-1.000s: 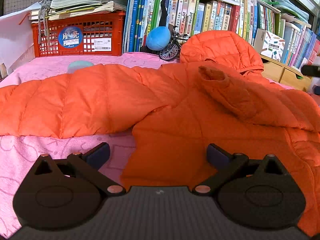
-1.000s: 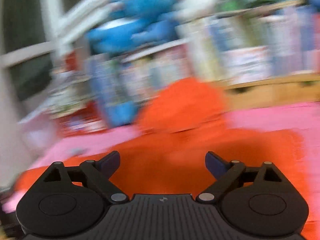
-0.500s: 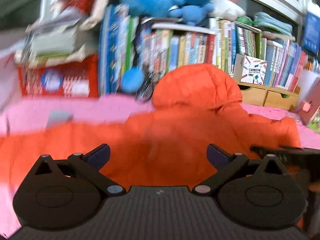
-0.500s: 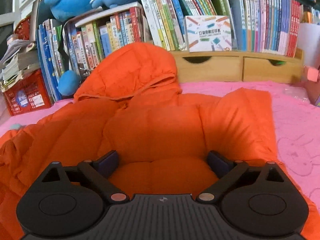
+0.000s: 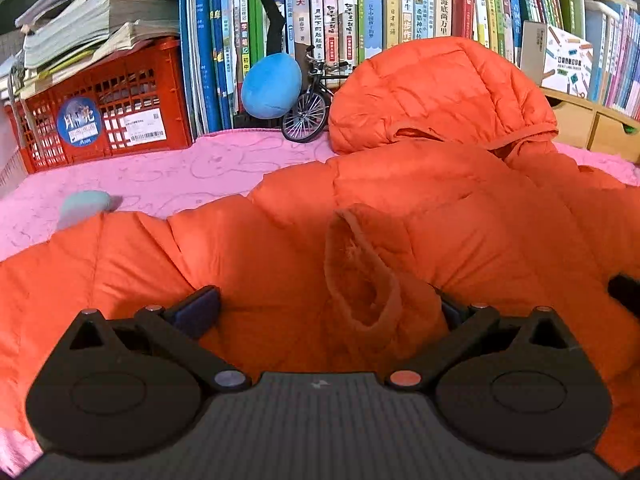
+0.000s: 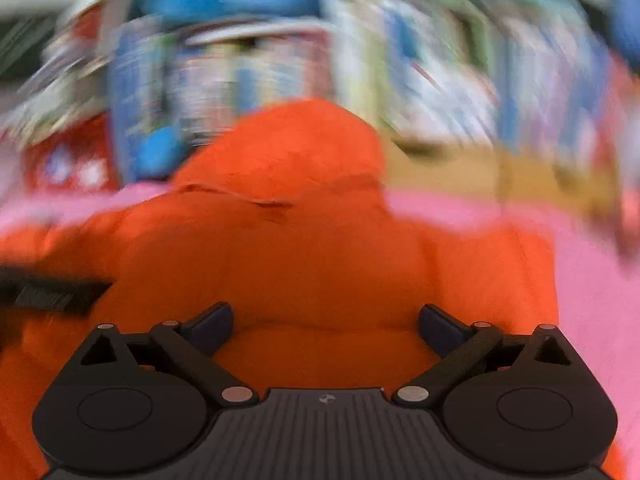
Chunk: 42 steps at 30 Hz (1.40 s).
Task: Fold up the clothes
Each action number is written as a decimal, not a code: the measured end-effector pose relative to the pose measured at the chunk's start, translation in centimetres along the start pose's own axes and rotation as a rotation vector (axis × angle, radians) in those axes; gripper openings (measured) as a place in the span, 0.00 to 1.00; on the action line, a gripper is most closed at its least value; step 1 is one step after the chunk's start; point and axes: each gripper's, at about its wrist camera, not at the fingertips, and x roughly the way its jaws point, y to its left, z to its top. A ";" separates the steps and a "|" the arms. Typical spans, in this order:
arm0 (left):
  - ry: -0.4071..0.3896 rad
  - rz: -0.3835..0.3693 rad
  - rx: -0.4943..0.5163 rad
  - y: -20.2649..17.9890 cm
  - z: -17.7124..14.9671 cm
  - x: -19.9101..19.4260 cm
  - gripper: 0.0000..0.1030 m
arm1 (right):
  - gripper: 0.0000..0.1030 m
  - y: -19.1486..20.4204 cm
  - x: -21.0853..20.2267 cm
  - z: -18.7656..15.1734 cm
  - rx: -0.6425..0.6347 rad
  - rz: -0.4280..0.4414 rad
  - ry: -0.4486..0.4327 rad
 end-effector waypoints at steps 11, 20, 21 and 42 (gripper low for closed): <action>0.004 -0.009 -0.009 0.0 0.3 -0.1 1.00 | 0.99 -8.0 -0.4 -1.8 -0.031 -0.355 0.112; 0.003 -0.006 -0.005 0.0 0.3 -0.1 1.00 | 0.97 -8.6 -2.9 1.3 0.101 -0.339 0.008; 0.003 -0.006 -0.005 0.0 0.3 -0.1 1.00 | 0.98 -7.8 -2.6 2.0 0.129 -0.241 -0.004; -0.038 -0.039 -0.059 2.2 0.5 -2.3 1.00 | 1.00 -13.3 6.3 -0.8 0.506 -0.308 0.193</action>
